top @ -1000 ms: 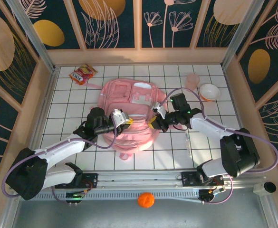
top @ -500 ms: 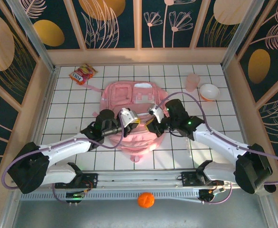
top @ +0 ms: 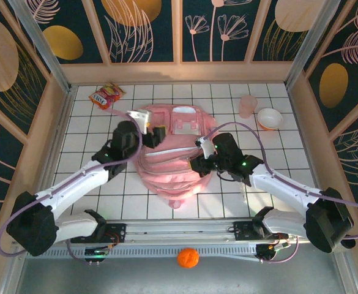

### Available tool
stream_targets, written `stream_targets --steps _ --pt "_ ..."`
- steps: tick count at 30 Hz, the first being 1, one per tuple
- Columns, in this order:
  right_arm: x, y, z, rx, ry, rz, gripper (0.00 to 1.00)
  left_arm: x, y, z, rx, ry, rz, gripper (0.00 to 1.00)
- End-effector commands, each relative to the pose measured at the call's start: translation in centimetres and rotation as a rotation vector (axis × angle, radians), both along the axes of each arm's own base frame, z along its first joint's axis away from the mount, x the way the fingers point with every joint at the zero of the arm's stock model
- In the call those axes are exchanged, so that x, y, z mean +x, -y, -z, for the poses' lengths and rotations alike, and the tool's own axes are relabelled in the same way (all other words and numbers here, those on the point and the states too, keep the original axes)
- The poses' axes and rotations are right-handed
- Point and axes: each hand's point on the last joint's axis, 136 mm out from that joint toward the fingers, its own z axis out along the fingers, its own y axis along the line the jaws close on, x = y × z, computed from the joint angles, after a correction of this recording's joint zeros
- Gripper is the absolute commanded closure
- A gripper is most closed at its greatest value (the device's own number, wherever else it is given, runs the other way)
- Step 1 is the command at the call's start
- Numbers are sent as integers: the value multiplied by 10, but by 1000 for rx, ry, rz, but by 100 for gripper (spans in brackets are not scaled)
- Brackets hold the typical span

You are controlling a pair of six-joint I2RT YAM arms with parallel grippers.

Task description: Pack the student bag

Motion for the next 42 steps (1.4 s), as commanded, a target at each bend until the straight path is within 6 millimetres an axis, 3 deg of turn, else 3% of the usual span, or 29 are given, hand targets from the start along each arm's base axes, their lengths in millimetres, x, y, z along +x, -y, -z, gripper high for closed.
stream_targets --steps 1,10,15,19,22,26,31,35,42 --pt "13 4 2 -9 25 74 100 8 -37 50 -51 -258 -169 37" --pt "17 5 10 -26 18 91 100 15 -25 103 -75 -436 -151 36" --pt "26 12 15 -40 5 140 100 0 -11 123 -132 -544 -87 64" --pt "38 20 16 3 0 156 100 -20 -17 135 -154 -590 -96 84" --pt "53 31 15 15 4 177 100 -35 -19 134 -227 -611 -106 100" --pt "67 36 8 15 14 185 100 -40 -20 111 -412 -571 -148 100" --pt "45 17 8 -27 -3 141 100 -33 -20 89 -625 -523 -212 100" --pt "32 4 6 -51 -9 145 100 -27 -25 81 -645 -496 -281 100" --pt "7 -41 -6 -8 -18 129 100 -20 -36 60 -668 -411 -345 100"
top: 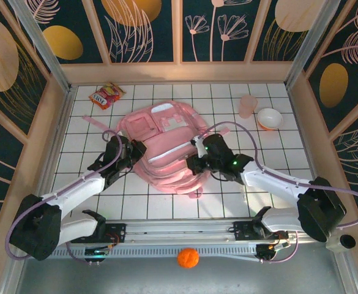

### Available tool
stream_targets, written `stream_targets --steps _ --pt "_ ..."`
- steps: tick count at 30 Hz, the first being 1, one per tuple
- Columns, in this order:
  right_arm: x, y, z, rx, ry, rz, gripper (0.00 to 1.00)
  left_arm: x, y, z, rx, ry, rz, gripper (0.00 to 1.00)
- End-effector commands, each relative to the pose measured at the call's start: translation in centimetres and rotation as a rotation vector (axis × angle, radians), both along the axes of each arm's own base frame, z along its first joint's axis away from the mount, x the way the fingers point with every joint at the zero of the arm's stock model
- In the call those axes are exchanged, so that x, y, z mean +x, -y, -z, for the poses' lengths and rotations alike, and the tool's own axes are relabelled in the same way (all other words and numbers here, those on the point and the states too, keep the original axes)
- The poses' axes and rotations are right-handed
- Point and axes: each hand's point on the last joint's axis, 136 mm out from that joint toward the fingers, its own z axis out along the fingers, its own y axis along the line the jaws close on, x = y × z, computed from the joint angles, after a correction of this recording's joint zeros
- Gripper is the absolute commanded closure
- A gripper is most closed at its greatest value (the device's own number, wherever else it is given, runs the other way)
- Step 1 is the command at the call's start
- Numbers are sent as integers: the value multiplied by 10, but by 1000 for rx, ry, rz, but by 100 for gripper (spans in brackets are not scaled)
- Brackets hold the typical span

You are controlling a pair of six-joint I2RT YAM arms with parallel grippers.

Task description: Pack the student bag

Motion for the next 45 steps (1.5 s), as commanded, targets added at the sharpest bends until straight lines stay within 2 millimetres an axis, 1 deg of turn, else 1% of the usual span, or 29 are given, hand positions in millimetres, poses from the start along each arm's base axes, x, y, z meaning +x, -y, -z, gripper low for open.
stream_targets --steps 1,3,6,10,12,13,15,16,18,20,22,24,27,30,31,33,35,38,39,42,45 --pt "-5 -30 -25 65 17 9 100 15 4 -43 -89 115 -55 100" --pt "-11 -45 -29 80 12 9 100 15 6 -45 -94 120 -60 100" --pt "-14 -65 -36 97 20 24 100 14 8 -48 -98 126 -65 100" --pt "-6 -76 -39 117 6 58 100 8 14 -50 -108 119 -56 100" --pt "-4 -88 -42 142 -18 68 100 5 15 -51 -116 121 -67 100" --pt "-5 -96 -45 157 -29 69 100 4 15 -51 -120 123 -72 100" --pt "-17 -118 -49 187 -39 41 100 3 15 -52 -133 131 -86 100" --pt "-22 -125 -48 186 -43 39 100 3 15 -53 -138 132 -91 100" --pt "-25 -128 -42 173 -56 46 100 4 14 -56 -133 142 -98 100" --pt "-21 -117 -33 147 -59 76 100 4 12 -59 -130 152 -103 100" --pt "-10 -97 -24 120 -75 107 100 3 11 -61 -127 157 -103 100" --pt "7 -71 -16 83 -80 156 100 0 6 -62 -127 164 -117 100" --pt "34 -40 -20 69 -65 210 100 -6 -3 -59 -137 167 -149 100" --pt "58 -17 -26 63 -43 243 100 -11 -6 -55 -157 162 -156 100" --pt "64 -13 -27 61 -41 246 100 -11 -5 -55 -170 160 -158 100" --pt "68 -15 -35 59 -31 227 100 -11 -3 -54 -203 165 -155 100" --pt "62 -27 -42 75 -30 182 100 -9 1 -56 -222 169 -153 100" --pt "37 -54 -48 87 -35 97 100 -3 6 -59 -228 172 -159 100" --pt "25 -66 -46 81 -40 61 100 -2 6 -60 -230 172 -164 100" --pt "-2 -91 -38 59 -78 -11 100 1 8 -62 -231 170 -176 100" --pt "-21 -108 -31 46 -104 -57 100 2 8 -63 -228 175 -191 100"
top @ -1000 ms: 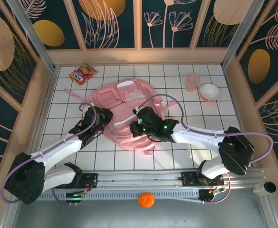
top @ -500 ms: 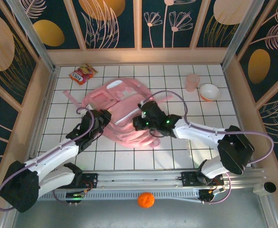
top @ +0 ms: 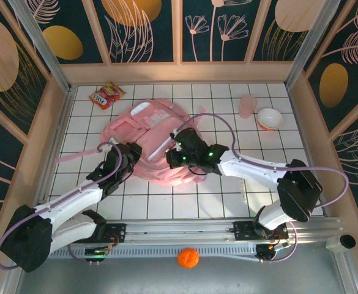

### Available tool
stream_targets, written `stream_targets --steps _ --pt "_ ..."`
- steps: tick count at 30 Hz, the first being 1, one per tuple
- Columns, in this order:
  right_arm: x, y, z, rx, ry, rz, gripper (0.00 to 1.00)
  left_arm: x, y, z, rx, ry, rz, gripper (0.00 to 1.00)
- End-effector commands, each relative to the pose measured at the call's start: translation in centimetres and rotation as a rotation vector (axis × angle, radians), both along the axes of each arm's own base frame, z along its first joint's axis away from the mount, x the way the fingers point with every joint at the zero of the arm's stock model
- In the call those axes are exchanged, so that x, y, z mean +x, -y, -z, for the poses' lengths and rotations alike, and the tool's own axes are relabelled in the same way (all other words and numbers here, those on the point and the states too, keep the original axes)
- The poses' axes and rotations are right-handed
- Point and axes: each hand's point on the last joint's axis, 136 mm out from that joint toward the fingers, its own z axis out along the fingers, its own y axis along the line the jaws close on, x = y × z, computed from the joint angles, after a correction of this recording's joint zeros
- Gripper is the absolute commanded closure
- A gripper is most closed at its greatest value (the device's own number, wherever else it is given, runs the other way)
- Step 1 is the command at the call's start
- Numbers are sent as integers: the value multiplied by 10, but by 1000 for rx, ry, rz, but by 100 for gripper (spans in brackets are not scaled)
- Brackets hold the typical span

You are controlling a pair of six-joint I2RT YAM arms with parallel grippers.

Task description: Pack the student bag

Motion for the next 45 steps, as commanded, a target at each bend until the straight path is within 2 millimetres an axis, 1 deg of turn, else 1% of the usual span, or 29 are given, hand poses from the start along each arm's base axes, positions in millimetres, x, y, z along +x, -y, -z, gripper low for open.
stream_targets --steps 1,3,5,7,9,10,11,12,13,14,15,17,20,22,24,26,27,28,29,30,31,32,33,34,36,38,41,45 --pt "-31 -41 -18 79 -17 -126 100 10 25 -51 -148 123 32 100" --pt "-39 -53 -23 101 -19 -153 100 10 23 -50 -147 122 23 100" --pt "-41 -54 -24 96 -15 -162 100 10 19 -51 -140 126 8 100" --pt "-35 -45 -24 77 1 -136 100 9 16 -54 -124 143 -1 100" --pt "-28 -28 -23 71 1 -112 100 9 16 -60 -72 176 25 100" --pt "-23 -21 -23 67 4 -104 100 10 16 -64 -36 197 42 97" --pt "-20 -13 -23 63 12 -104 100 10 15 -70 21 229 62 86" --pt "-17 -7 -23 61 21 -115 100 10 16 -75 78 270 91 72" --pt "-16 -2 -25 63 29 -129 100 8 17 -82 115 314 118 60" --pt "-13 3 -26 61 43 -143 100 5 16 -89 163 365 146 51" --pt "-11 9 -26 55 59 -155 100 2 16 -96 218 411 175 45" --pt "2 23 -26 40 83 -150 100 -3 15 -107 331 486 222 39" --pt "25 47 -26 49 95 -150 100 -13 20 -124 545 626 335 36" --pt "37 57 -28 65 109 -175 100 -21 28 -133 706 729 433 35" --pt "44 64 -32 77 137 -217 100 -31 41 -138 903 841 581 35" --pt "50 72 -34 76 161 -252 100 -40 56 -130 1058 910 757 32" --pt "54 76 -34 68 174 -265 100 -49 67 -120 1122 943 900 32" --pt "58 81 -30 45 181 -272 100 -61 78 -101 1190 953 1096 32" --pt "57 81 -27 26 185 -297 100 -68 82 -84 1244 933 1252 31" --pt "56 81 -24 13 186 -321 100 -71 79 -68 1293 893 1356 31" --pt "62 88 -22 -1 191 -321 100 -69 75 -52 1355 845 1436 30" --pt "63 90 -19 -13 196 -334 100 -65 69 -39 1431 815 1478 30" --pt "63 91 -18 -19 200 -347 100 -61 66 -30 1493 809 1497 28" --pt "62 91 -16 -20 205 -362 100 -56 64 -25 1551 829 1494 27" --pt "61 91 -16 -14 209 -383 100 -46 66 -23 1620 886 1452 23" --pt "60 89 -16 -10 210 -401 100 -38 72 -24 1673 934 1452 21" --pt "59 89 -14 -12 209 -414 100 -24 77 -20 1704 903 1499 21" --pt "60 90 -11 -22 209 -414 100 -13 87 -25 1710 927 1513 22"
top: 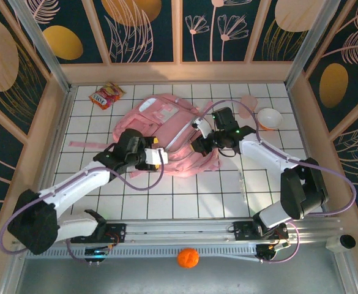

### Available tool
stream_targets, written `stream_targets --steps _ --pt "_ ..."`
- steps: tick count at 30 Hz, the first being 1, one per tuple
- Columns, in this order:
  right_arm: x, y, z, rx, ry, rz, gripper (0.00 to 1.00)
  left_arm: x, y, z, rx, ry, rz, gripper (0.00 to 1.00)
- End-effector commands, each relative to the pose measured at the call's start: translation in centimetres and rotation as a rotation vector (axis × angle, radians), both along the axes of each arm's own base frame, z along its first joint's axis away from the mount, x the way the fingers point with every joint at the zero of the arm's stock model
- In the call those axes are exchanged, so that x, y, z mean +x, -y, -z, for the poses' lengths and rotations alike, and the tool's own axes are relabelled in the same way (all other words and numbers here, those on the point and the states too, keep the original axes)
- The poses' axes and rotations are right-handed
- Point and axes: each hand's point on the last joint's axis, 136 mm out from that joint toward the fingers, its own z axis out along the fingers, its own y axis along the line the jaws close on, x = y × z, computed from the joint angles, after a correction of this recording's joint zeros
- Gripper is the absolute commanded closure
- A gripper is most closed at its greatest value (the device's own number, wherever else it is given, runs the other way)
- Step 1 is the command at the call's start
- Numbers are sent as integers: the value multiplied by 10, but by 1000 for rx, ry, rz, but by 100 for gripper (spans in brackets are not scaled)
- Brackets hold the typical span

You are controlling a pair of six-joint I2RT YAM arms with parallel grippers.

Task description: Pack the student bag

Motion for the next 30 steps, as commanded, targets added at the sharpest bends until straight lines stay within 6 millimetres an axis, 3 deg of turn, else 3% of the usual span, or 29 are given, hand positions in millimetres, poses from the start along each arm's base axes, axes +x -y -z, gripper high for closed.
stream_targets --steps 1,13,21,23,25,28,30 --pt "2 -4 -9 18 24 -45 100 11 11 -22 10 94 74 22" --pt "4 -1 -10 -3 23 -40 100 28 -12 -5 111 41 74 29" --pt "7 -3 -12 5 14 -40 100 38 -2 7 114 15 99 37" --pt "7 -3 -13 8 16 -40 100 43 -1 11 121 5 94 47" --pt "6 -3 -15 22 12 -44 100 46 1 11 123 -1 91 64" --pt "9 0 -26 68 4 -28 100 43 9 -7 31 -17 73 91" --pt "15 8 -27 67 8 11 100 43 13 -28 -52 -11 30 98"
